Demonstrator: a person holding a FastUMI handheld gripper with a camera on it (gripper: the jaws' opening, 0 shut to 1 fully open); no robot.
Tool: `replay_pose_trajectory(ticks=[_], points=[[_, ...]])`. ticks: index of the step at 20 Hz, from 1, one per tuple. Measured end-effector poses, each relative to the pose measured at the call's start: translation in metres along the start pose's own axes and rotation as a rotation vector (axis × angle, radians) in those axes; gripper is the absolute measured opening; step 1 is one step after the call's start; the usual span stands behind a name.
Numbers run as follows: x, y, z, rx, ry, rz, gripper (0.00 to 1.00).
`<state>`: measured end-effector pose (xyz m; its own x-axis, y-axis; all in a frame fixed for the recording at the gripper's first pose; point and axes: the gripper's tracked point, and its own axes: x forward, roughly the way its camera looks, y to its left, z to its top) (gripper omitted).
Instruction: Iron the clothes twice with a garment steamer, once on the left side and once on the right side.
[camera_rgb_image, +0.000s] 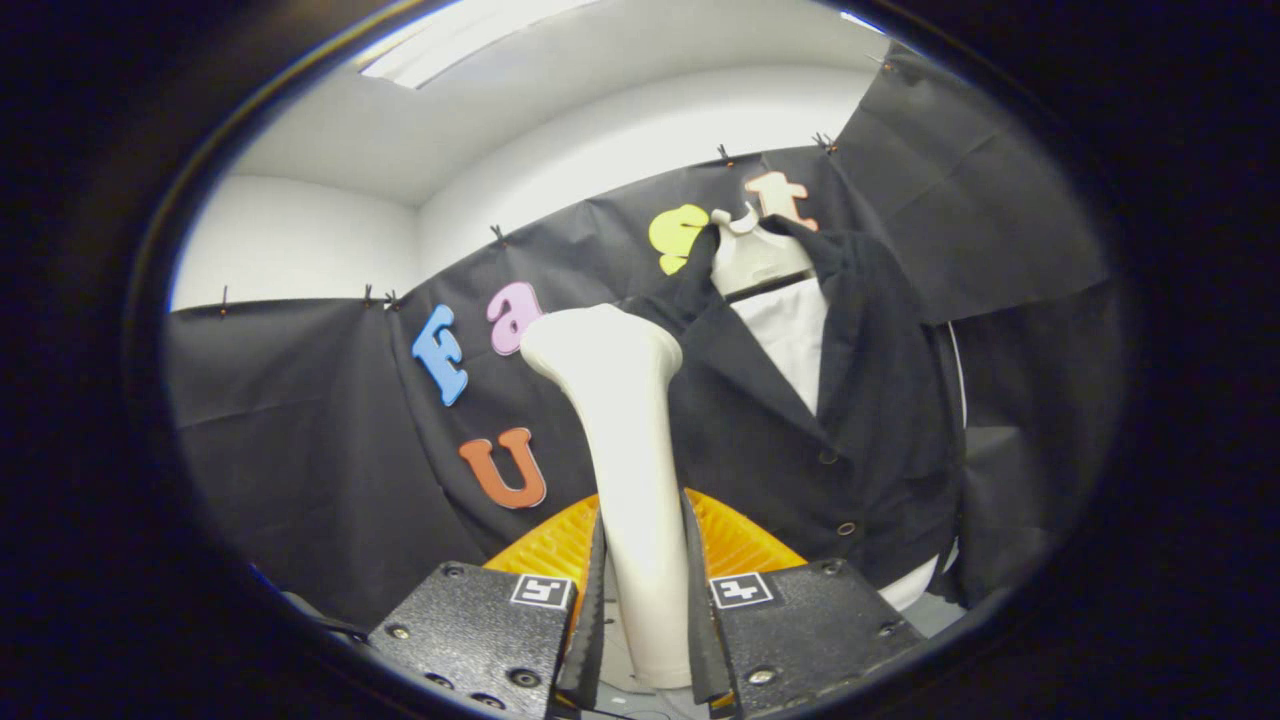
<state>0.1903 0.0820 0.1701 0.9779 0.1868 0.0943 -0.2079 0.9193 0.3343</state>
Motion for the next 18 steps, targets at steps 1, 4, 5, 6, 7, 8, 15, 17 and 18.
replay_pose_trajectory(ticks=[1, 4, 5, 6, 7, 8, 15, 17, 18], points=[[0.002, -0.008, 0.01, -0.005, -0.015, -0.019, 0.37], [0.018, -0.026, 0.04, -0.018, -0.063, -0.063, 0.37], [0.027, -0.031, 0.047, -0.026, -0.064, -0.077, 0.37], [0.036, -0.037, 0.052, -0.035, -0.067, -0.095, 0.37], [0.046, -0.043, 0.056, -0.045, -0.069, -0.114, 0.37], [0.055, -0.047, 0.06, -0.056, -0.068, -0.131, 0.37], [0.096, -0.06, 0.057, -0.141, -0.058, -0.207, 0.37], [0.112, -0.063, 0.053, -0.169, -0.052, -0.228, 0.37], [0.116, -0.063, 0.05, -0.182, -0.051, -0.237, 0.37]])
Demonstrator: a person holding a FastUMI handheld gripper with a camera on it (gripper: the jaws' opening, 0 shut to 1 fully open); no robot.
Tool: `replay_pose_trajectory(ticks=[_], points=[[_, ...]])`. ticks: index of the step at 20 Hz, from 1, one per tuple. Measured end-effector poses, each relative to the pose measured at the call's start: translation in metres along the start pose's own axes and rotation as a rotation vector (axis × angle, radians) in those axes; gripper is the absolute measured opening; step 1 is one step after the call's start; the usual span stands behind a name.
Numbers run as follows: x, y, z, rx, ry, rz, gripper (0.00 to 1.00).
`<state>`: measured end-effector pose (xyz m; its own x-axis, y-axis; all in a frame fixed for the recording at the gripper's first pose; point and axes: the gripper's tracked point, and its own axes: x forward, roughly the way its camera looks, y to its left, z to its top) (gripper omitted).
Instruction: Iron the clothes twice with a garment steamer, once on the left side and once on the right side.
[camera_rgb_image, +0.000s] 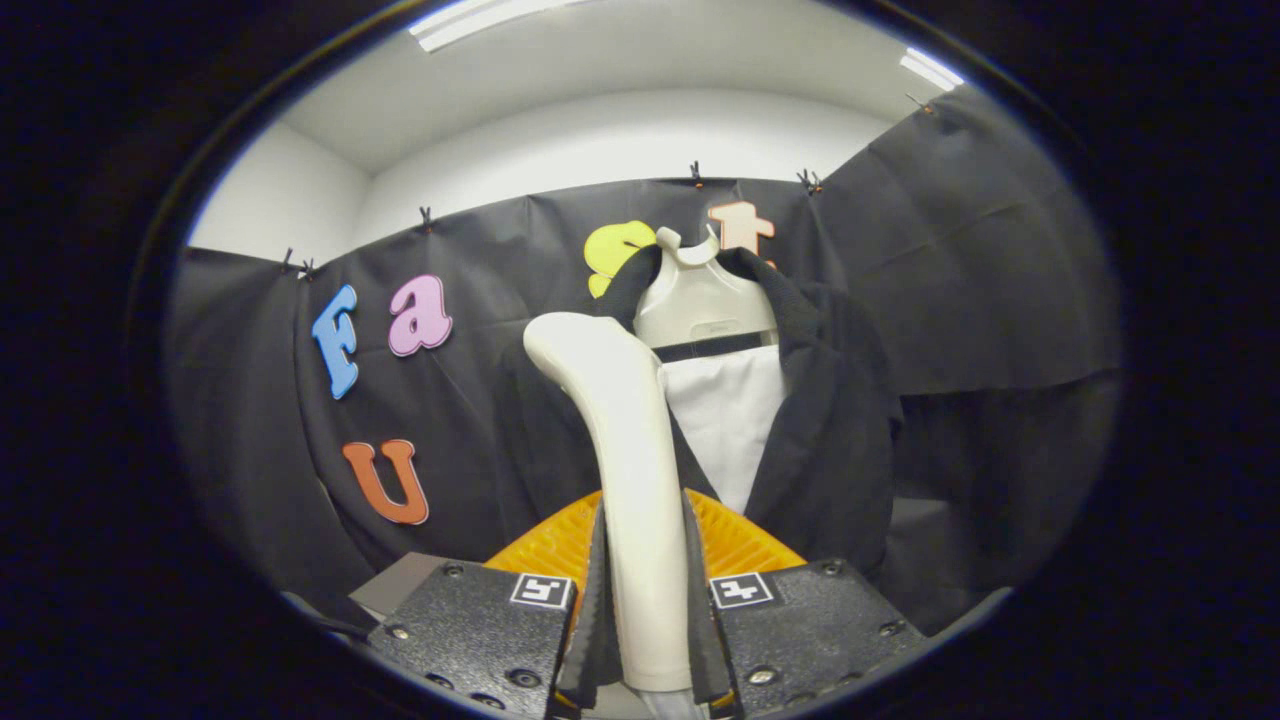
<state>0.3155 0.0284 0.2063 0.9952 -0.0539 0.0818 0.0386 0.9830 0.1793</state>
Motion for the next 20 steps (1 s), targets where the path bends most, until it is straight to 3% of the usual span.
replay_pose_trajectory(ticks=[20], points=[[-0.018, -0.048, -0.136, -0.044, 0.17, -0.086, 0.37]])
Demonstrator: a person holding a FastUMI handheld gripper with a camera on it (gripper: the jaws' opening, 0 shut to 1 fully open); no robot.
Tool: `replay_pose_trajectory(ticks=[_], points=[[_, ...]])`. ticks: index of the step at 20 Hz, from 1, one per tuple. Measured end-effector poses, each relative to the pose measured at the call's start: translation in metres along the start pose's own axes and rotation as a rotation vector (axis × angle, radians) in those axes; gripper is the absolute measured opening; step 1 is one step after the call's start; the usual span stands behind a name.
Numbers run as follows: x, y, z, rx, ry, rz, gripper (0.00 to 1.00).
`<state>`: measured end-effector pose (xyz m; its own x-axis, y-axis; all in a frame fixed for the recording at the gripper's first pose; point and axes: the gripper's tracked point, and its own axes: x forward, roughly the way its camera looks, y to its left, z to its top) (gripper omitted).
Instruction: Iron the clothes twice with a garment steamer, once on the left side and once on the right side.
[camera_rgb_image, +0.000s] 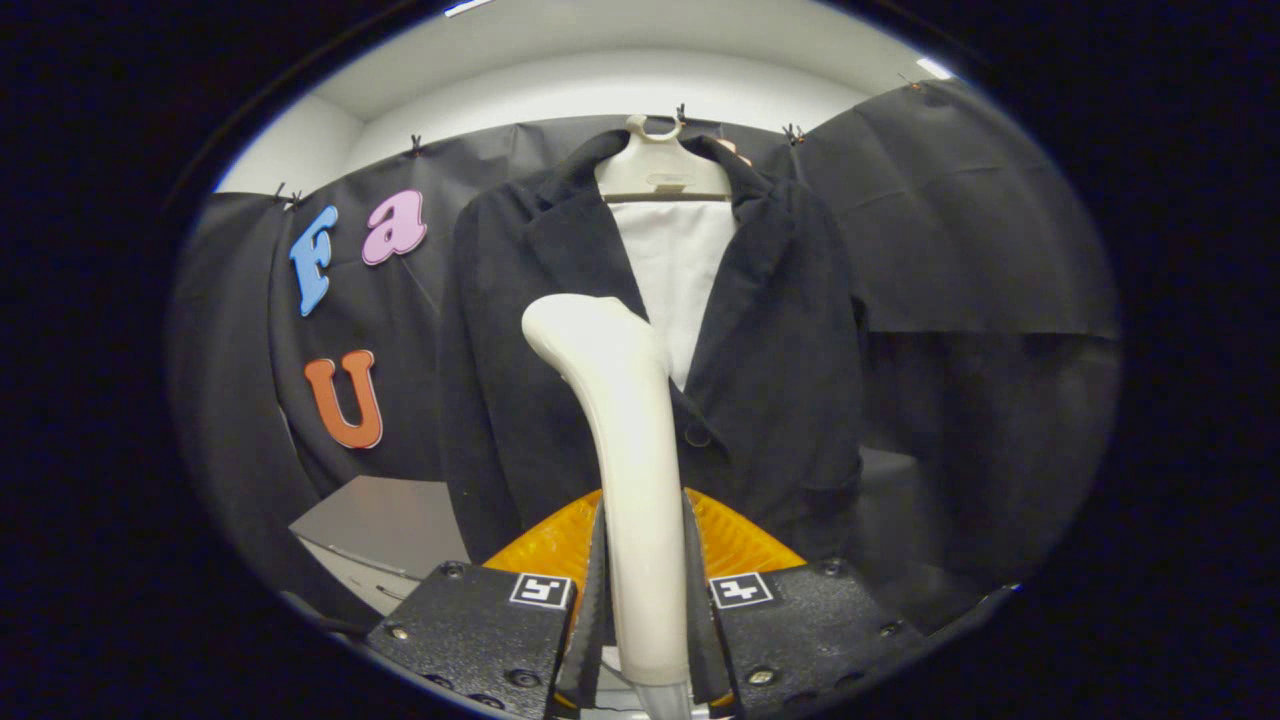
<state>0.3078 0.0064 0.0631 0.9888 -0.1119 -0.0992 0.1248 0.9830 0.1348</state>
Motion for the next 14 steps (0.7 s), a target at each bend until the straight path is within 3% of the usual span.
replay_pose_trajectory(ticks=[14], points=[[-0.002, -0.006, -0.098, -0.01, 0.144, 0.001, 0.37]])
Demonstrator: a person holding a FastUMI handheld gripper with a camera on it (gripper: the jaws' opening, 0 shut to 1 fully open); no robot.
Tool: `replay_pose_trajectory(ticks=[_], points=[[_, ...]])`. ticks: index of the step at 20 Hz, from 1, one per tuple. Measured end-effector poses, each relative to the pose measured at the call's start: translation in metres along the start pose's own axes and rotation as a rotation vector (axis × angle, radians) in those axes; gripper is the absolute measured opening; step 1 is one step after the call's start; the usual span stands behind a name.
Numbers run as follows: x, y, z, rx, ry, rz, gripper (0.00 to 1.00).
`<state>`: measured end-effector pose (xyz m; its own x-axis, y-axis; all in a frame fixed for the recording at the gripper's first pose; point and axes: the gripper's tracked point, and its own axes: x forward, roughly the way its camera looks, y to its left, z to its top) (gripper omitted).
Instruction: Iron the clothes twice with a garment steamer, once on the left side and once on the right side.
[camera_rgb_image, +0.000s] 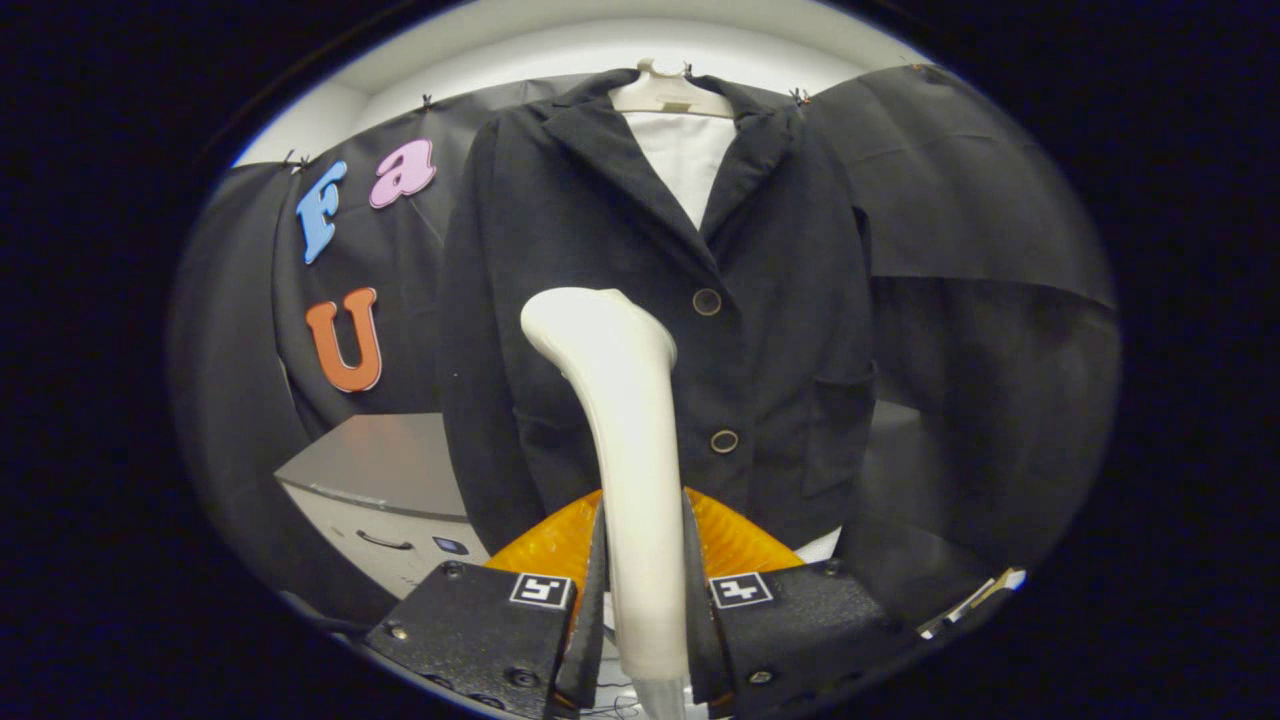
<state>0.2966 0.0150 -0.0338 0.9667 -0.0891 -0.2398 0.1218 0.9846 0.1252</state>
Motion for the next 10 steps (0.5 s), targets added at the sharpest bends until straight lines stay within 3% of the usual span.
replay_pose_trajectory(ticks=[10], points=[[0.015, -0.015, -0.068, 0.012, 0.086, 0.007, 0.37]])
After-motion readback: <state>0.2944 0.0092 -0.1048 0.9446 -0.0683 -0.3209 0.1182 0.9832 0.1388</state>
